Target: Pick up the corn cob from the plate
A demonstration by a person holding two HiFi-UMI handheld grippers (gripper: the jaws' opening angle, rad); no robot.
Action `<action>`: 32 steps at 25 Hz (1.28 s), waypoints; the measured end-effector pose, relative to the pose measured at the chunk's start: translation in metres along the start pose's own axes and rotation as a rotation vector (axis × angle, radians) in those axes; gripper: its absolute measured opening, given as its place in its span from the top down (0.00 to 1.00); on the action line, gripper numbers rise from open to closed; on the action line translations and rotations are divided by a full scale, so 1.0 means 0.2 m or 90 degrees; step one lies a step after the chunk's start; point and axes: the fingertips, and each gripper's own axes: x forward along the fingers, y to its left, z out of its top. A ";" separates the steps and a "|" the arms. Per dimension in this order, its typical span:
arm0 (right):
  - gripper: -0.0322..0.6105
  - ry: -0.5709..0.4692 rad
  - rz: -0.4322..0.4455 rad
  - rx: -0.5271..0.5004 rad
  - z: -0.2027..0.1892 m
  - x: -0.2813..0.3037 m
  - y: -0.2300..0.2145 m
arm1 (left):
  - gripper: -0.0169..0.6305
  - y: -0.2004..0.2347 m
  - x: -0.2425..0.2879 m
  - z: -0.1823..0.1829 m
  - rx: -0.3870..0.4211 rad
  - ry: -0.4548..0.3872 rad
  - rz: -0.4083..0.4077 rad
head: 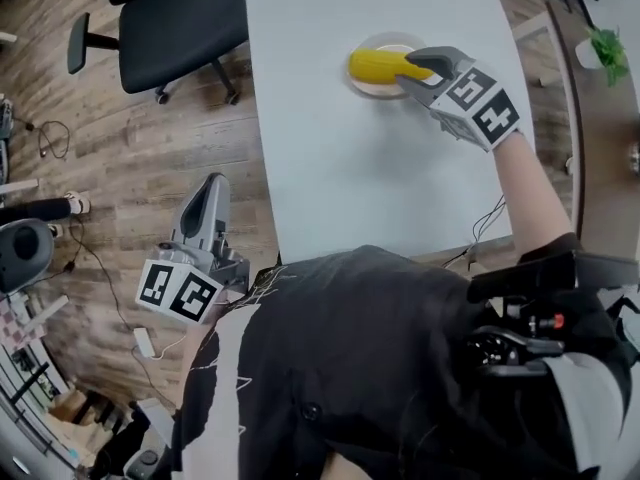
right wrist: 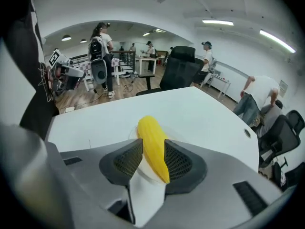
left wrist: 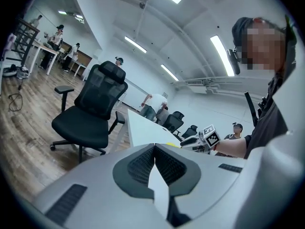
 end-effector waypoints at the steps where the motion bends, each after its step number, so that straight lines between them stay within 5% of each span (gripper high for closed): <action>1: 0.72 0.008 0.008 -0.024 -0.01 0.01 0.00 | 0.95 0.00 -0.02 -0.02 -0.004 -0.001 0.011; 8: 0.58 0.065 0.116 -0.184 0.00 0.09 0.02 | 0.95 -0.01 -0.18 -0.08 -0.019 -0.022 0.086; 18: 0.57 0.093 0.135 -0.216 -0.07 0.22 -0.01 | 0.95 -0.02 -0.37 -0.11 -0.016 -0.055 0.168; 32: 0.57 0.160 0.179 -0.253 -0.11 0.26 0.00 | 0.95 -0.04 -0.50 -0.15 -0.029 -0.080 0.208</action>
